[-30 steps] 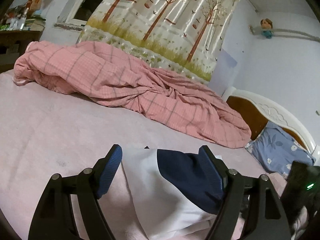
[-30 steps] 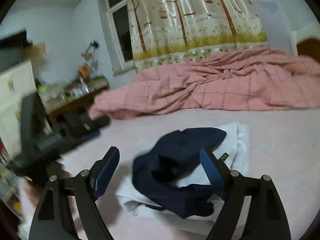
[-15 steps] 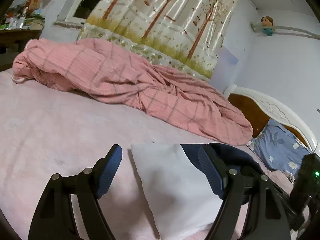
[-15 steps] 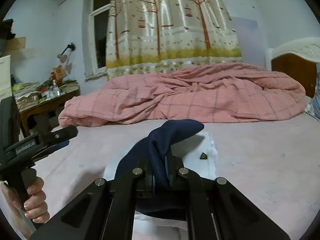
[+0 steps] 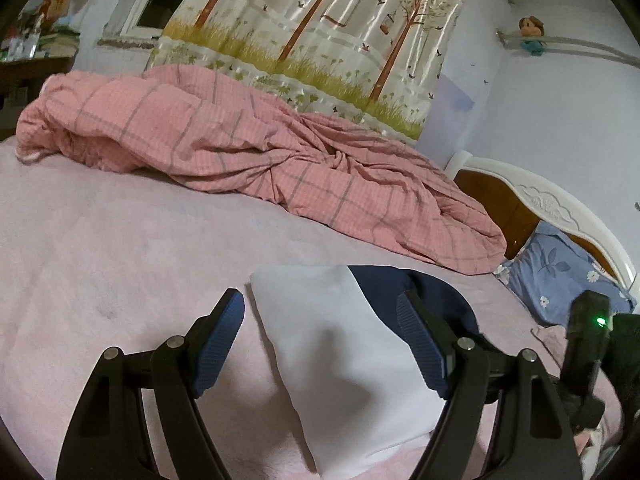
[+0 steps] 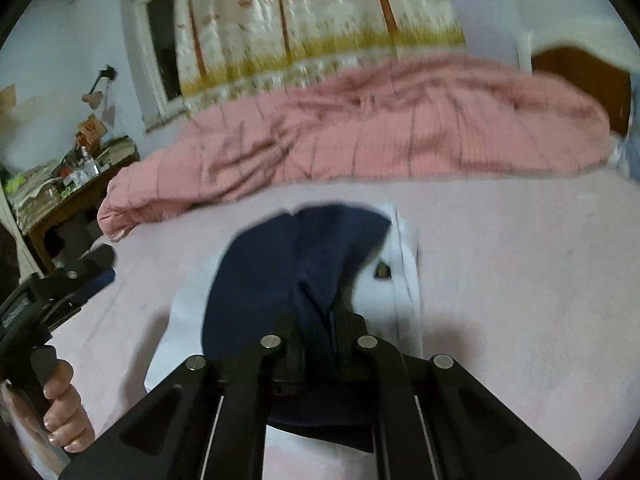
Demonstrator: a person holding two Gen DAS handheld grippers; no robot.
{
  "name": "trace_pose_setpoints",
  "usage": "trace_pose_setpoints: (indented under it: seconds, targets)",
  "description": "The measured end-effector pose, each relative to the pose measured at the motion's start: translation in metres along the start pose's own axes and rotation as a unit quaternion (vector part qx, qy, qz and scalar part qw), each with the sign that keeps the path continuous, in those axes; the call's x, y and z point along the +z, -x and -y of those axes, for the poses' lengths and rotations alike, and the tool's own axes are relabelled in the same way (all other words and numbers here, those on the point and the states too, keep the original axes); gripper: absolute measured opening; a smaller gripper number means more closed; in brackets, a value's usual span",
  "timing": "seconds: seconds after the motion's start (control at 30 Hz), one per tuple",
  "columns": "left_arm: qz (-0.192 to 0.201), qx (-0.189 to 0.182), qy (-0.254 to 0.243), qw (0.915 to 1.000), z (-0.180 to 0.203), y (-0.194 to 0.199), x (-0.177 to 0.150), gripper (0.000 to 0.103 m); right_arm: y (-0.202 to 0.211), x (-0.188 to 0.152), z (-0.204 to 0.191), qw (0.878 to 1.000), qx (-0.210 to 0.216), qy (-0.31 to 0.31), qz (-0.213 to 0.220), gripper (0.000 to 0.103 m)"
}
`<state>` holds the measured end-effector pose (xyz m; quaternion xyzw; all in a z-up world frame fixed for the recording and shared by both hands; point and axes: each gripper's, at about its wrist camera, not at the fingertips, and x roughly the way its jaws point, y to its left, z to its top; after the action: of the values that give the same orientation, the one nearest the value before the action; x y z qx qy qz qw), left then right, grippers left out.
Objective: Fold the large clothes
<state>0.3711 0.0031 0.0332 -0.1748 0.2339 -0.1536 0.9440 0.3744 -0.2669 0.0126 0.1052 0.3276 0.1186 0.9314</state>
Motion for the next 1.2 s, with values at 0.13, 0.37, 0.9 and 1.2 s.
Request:
trace_pose_setpoints:
  seconds: [0.13, 0.37, 0.9, 1.2]
  targets:
    - [-0.003, 0.000, -0.005, 1.0000, 0.004, 0.000, -0.001, 0.078, -0.011, 0.001, 0.020, 0.998, 0.040, -0.037, -0.036, 0.011]
    - [-0.014, -0.005, -0.024, 0.9996, 0.013, -0.005, -0.005, 0.089, -0.004, 0.003, 0.024, 0.998, 0.034, -0.038, -0.020, 0.037]
    - [-0.154, -0.091, 0.134, 0.9747, -0.022, -0.056, -0.027, 0.097, -0.045, -0.001, 0.074, 0.984, 0.078, -0.139, -0.076, 0.091]
    - [-0.240, -0.188, 0.232, 0.9236, -0.049, -0.102, -0.058, 0.102, -0.094, -0.020, 0.099, 0.934, 0.239, -0.213, -0.161, 0.091]
